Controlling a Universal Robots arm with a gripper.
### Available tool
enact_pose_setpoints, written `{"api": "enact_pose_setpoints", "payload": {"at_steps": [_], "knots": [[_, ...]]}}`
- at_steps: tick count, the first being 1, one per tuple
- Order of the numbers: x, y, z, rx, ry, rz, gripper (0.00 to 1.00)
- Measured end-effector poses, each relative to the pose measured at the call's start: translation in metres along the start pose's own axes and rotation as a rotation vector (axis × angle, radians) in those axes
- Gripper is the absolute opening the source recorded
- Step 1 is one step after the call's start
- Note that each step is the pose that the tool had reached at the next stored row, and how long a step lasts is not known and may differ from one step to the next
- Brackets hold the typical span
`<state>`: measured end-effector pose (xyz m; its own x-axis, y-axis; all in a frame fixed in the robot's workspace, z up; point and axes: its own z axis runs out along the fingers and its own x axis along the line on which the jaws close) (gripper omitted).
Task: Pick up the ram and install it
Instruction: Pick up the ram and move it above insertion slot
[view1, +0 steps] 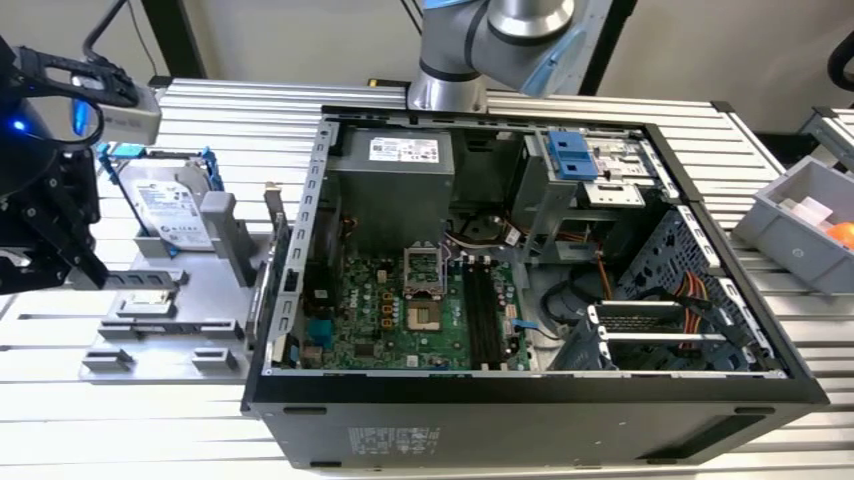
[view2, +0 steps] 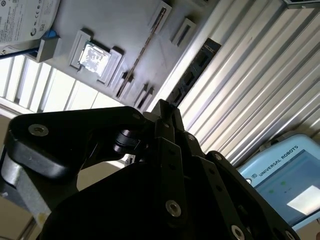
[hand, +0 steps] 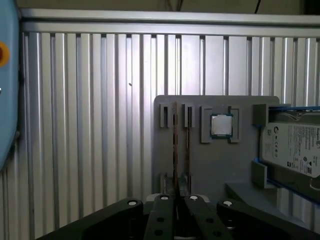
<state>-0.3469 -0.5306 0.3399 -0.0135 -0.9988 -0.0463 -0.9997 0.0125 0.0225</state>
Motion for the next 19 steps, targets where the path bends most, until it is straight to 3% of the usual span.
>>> {"api": "enact_pose_setpoints", "payload": {"at_steps": [19], "knots": [[-0.0007,0.0003,-0.0149,0.0,0.0029,0.0,0.0]]}}
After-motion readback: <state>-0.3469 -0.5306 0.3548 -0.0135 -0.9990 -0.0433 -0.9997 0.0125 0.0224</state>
